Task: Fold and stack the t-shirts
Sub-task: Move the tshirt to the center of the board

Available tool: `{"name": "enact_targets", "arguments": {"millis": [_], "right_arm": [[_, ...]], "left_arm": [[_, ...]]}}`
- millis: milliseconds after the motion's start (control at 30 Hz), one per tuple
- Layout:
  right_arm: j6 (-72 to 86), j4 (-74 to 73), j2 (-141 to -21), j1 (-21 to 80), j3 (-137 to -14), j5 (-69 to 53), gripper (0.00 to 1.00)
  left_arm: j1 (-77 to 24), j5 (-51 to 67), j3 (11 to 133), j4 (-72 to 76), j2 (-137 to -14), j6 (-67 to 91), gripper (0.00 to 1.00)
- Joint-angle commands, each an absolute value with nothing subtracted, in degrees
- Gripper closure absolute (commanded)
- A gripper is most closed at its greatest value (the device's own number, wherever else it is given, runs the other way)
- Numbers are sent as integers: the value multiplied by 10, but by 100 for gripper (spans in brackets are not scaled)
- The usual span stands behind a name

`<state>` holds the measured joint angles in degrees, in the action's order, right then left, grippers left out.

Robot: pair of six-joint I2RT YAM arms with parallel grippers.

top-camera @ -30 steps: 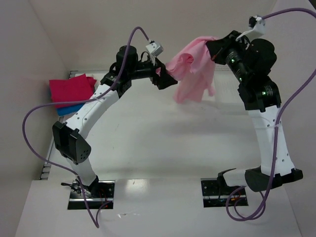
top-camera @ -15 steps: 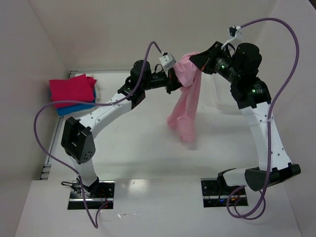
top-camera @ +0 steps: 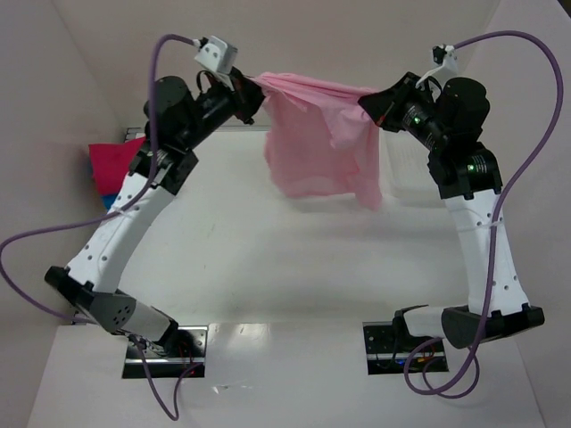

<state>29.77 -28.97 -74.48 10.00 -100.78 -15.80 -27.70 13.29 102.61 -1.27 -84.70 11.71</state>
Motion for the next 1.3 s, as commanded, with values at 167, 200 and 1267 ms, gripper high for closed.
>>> {"name": "enact_targets", "arguments": {"millis": [167,200,1267], "right_arm": [[258,-273,-741,78,-1045,-83,100],[258,-273,-741,78,-1045,-83,100],[348,-233,-683,301,-939,-285,100]], "left_arm": [[-224,-11,1092,-42,-766,62,100],[-224,-11,1092,-42,-765,56,100],[-224,-212,1033,-244,-572,41,100]]}}
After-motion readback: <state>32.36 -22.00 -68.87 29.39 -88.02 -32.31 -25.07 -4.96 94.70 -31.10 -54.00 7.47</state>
